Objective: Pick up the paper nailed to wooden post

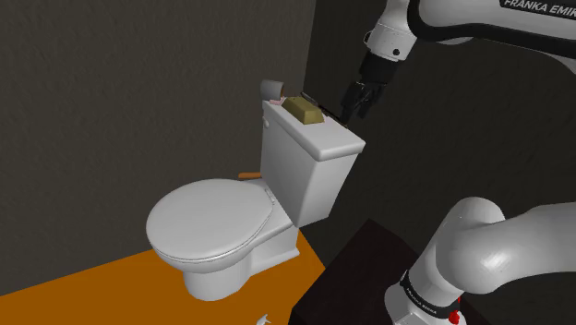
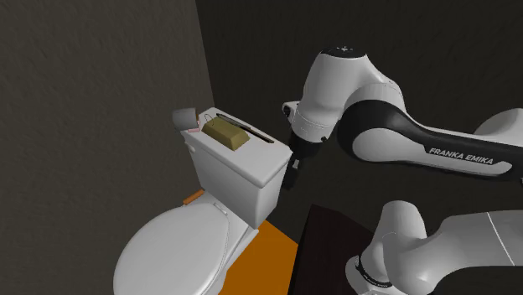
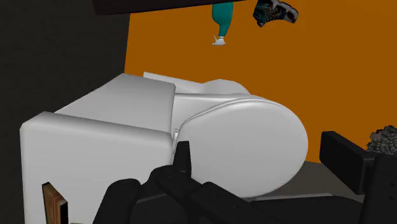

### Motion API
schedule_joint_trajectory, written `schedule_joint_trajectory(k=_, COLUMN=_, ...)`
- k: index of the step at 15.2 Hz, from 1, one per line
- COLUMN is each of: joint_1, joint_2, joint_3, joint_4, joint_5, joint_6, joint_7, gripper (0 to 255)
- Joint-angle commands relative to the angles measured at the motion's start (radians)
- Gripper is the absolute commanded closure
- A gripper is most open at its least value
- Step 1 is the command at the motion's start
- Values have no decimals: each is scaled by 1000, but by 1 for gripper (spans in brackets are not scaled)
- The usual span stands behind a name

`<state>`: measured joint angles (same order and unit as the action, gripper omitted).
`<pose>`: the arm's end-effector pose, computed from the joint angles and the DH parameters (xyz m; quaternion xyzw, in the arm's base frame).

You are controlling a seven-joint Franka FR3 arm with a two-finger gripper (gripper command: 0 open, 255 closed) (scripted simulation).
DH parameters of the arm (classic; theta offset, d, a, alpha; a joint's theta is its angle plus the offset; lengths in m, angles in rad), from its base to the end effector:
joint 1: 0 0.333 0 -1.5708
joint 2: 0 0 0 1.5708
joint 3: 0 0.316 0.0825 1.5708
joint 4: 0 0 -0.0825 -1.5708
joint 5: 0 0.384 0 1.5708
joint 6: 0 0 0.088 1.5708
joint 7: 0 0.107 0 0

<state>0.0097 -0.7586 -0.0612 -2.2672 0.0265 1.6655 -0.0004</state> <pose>0.3240 -0.0213 0.6330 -0.9962 0.0190 -0.0785 0.0328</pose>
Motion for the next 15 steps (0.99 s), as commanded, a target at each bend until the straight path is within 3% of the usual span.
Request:
schedule_joint_trajectory(k=1, joint_1=0, joint_2=0, joint_3=0, joint_4=0, joint_5=0, joint_6=0, joint_7=0, gripper=0)
schedule_joint_trajectory(k=15, joint_1=-141, joint_2=452, joint_3=100, joint_4=165, joint_5=-394, joint_6=208, joint_7=145, gripper=0)
